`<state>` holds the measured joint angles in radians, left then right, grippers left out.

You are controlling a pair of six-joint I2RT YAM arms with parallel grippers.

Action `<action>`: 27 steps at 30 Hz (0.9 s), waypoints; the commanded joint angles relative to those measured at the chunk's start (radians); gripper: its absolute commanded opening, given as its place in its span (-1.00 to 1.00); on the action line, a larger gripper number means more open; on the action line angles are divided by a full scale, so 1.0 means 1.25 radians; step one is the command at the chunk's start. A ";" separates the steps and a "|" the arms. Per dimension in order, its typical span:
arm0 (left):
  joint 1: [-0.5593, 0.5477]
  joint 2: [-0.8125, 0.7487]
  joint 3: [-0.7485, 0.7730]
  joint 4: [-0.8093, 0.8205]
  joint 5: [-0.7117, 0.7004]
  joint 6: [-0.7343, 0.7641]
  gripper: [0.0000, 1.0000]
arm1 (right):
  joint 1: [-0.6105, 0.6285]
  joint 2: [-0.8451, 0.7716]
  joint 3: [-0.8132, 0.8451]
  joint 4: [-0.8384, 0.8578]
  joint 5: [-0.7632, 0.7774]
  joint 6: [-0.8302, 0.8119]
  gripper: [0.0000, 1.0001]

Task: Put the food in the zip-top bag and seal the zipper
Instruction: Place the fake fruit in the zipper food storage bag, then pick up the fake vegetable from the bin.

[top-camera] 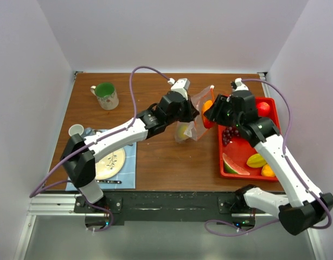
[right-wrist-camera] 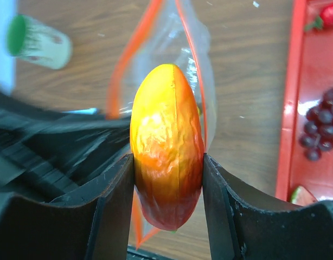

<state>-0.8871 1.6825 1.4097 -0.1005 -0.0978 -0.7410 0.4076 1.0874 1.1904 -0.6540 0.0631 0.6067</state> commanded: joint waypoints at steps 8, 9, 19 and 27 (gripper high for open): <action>-0.013 -0.069 -0.034 0.019 -0.013 -0.004 -1.00 | 0.002 0.124 0.107 0.034 0.073 0.024 0.54; -0.013 -0.068 -0.036 0.025 -0.013 -0.006 -1.00 | 0.002 0.125 0.130 0.024 0.077 0.023 0.59; 0.054 -0.044 -0.021 0.006 -0.011 -0.061 -1.00 | -0.041 0.098 0.215 -0.116 0.243 -0.069 0.78; 0.073 -0.122 -0.023 -0.078 -0.025 -0.016 -1.00 | -0.325 0.233 0.144 -0.032 0.099 -0.077 0.74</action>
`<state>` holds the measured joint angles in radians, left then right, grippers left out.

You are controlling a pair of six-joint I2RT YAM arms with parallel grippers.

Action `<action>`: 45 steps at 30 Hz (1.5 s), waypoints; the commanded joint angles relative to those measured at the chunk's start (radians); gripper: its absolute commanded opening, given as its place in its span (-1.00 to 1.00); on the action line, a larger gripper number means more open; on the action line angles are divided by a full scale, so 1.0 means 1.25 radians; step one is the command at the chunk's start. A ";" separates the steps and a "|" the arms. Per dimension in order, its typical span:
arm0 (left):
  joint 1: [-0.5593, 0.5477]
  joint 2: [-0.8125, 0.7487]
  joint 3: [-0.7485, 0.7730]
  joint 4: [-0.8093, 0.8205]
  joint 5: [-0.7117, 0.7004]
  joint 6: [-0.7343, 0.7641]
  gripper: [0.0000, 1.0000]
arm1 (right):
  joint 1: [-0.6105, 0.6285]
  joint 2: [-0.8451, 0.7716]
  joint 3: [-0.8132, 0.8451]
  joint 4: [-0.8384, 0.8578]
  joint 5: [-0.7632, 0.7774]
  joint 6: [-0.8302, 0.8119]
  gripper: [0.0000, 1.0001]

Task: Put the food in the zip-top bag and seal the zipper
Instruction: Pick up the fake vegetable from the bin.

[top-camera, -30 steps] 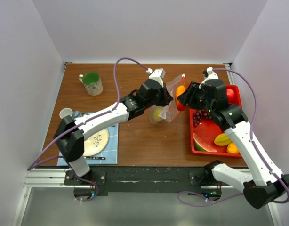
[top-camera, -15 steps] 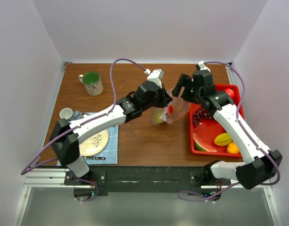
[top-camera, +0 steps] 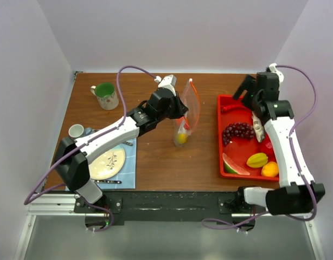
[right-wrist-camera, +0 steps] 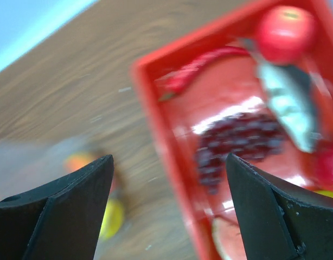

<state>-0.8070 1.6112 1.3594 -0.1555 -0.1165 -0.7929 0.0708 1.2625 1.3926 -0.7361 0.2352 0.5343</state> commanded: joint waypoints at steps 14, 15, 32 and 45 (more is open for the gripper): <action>0.028 -0.103 0.046 -0.089 0.031 0.087 -1.00 | -0.117 0.374 -0.007 0.200 -0.067 0.150 0.16; 0.030 -0.105 0.048 -0.089 0.033 0.087 -1.00 | -0.117 0.385 -0.012 0.208 -0.073 0.175 0.15; 0.030 -0.108 0.045 -0.099 0.042 0.103 -1.00 | -0.085 0.491 -0.064 0.405 -0.045 0.352 0.11; 0.032 -0.099 0.048 -0.105 0.033 0.112 -1.00 | -0.063 0.557 -0.072 0.428 -0.025 0.380 0.09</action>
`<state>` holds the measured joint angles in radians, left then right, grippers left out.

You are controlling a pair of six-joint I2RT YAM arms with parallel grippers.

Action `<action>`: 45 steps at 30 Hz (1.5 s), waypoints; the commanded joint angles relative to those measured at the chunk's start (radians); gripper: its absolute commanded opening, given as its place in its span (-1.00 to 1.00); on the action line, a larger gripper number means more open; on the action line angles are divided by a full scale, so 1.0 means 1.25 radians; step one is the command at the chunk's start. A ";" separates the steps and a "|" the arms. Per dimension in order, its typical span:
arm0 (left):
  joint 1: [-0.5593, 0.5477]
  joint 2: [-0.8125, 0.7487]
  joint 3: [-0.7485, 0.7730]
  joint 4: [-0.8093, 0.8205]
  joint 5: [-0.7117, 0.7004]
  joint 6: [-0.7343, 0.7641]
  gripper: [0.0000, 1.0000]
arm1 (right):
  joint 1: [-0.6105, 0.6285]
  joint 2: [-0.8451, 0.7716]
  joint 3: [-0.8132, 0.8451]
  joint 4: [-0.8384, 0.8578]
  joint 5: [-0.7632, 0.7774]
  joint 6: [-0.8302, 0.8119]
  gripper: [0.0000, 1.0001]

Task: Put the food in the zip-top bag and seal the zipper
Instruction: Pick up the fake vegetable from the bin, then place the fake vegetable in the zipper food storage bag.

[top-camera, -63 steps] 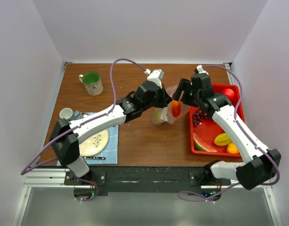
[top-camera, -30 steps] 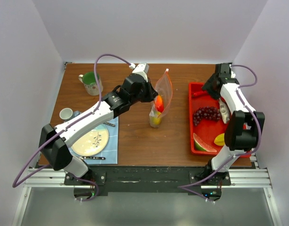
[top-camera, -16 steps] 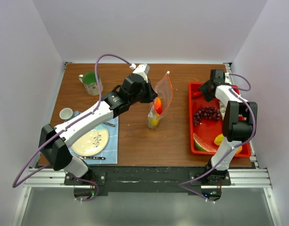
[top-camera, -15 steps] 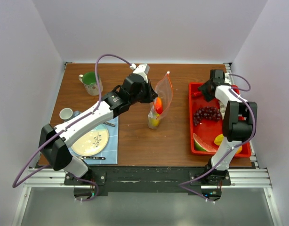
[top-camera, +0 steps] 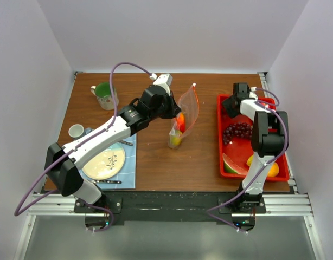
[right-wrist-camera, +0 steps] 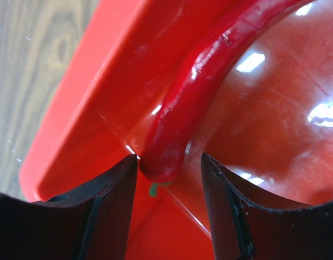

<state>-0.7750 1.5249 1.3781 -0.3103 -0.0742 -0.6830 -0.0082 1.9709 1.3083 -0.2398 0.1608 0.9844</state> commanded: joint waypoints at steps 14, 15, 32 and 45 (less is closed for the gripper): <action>0.009 -0.023 0.023 0.038 -0.019 0.022 -1.00 | 0.000 -0.195 -0.005 -0.076 0.026 -0.118 -1.00; 0.009 -0.021 0.023 0.038 -0.020 0.024 -1.00 | 0.000 -0.208 -0.004 -0.099 0.026 -0.126 -1.00; 0.010 0.012 0.062 0.000 0.003 0.106 -1.00 | 0.199 -0.579 -0.018 -0.290 -0.246 -0.325 -1.00; 0.010 0.019 0.060 0.002 0.013 0.116 -1.00 | 0.315 -0.786 -0.044 -0.239 -0.505 -0.218 -1.00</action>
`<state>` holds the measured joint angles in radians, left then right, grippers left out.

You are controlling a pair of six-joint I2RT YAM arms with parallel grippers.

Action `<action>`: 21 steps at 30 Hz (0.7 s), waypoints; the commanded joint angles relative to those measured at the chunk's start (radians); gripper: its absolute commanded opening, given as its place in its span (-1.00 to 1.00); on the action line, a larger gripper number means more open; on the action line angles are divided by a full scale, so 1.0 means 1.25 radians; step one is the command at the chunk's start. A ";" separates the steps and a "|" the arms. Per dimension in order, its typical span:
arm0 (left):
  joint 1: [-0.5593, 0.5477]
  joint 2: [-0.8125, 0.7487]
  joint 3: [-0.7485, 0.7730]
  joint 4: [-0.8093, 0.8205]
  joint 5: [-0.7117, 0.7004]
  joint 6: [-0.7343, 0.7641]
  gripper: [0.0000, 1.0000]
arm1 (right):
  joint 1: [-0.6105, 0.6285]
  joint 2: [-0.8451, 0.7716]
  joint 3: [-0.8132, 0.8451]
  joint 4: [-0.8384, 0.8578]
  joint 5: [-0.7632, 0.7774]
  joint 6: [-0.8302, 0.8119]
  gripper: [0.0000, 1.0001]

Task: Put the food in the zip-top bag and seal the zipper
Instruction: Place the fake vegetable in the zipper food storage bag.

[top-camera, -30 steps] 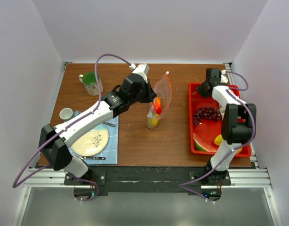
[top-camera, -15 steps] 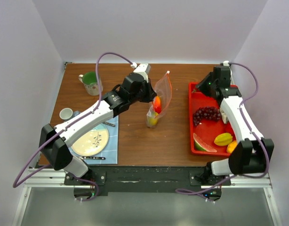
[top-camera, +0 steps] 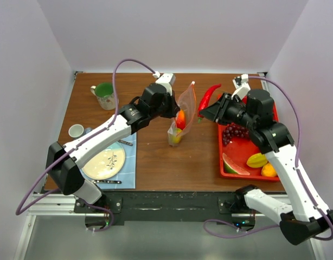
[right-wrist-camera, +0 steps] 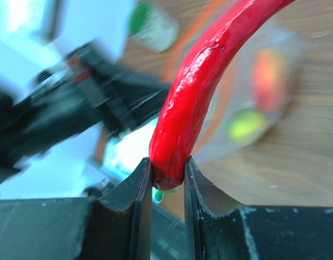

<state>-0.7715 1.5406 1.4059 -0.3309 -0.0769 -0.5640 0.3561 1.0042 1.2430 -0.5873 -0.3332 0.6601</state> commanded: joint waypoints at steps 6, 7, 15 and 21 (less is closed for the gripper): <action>0.007 0.012 0.044 0.019 0.012 0.017 -1.00 | 0.062 -0.020 -0.030 0.212 -0.264 0.181 -1.00; 0.007 0.012 0.042 0.019 0.012 0.017 -1.00 | 0.070 -0.022 -0.042 0.228 -0.267 0.197 -1.00; 0.007 0.002 0.045 0.017 0.004 0.013 -1.00 | 0.072 -0.014 -0.152 0.412 -0.319 0.345 -1.00; 0.007 -0.015 0.045 0.012 -0.004 0.014 -1.00 | 0.072 -0.009 -0.210 0.418 -0.302 0.358 -1.00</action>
<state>-0.7715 1.5578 1.4181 -0.3313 -0.0734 -0.5568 0.4442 0.9974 0.9985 -0.1406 -0.6815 1.0641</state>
